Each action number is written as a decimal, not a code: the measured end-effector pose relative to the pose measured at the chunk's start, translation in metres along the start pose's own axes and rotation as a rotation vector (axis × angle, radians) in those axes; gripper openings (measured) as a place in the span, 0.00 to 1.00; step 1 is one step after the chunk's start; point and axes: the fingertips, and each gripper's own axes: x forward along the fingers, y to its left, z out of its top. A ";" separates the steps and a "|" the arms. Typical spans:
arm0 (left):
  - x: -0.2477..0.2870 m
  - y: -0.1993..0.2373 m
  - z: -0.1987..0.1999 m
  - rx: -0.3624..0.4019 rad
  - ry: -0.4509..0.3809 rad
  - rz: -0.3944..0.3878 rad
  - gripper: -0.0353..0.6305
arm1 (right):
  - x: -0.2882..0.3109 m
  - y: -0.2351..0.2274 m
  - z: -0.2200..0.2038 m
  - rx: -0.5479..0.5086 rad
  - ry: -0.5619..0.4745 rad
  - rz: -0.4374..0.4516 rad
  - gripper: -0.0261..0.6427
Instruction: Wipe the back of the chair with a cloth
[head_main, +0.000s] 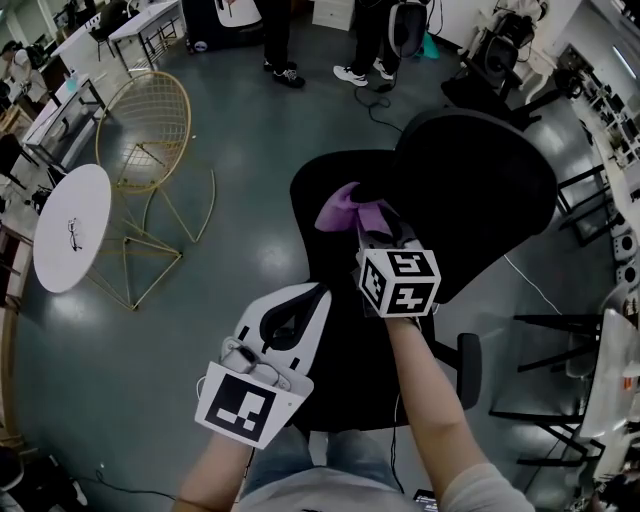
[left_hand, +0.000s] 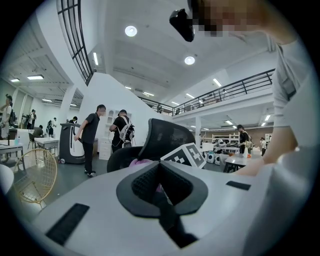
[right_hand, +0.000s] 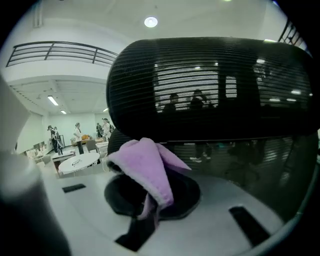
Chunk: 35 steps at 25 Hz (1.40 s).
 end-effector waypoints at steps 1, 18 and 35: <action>0.002 -0.002 0.000 0.000 0.002 -0.003 0.07 | -0.001 -0.006 0.000 0.007 -0.004 -0.007 0.11; 0.038 -0.040 -0.016 0.015 0.024 -0.055 0.07 | -0.035 -0.100 -0.008 0.072 -0.045 -0.130 0.11; 0.082 -0.088 -0.035 0.029 0.039 -0.101 0.07 | -0.071 -0.176 -0.017 0.060 -0.074 -0.182 0.11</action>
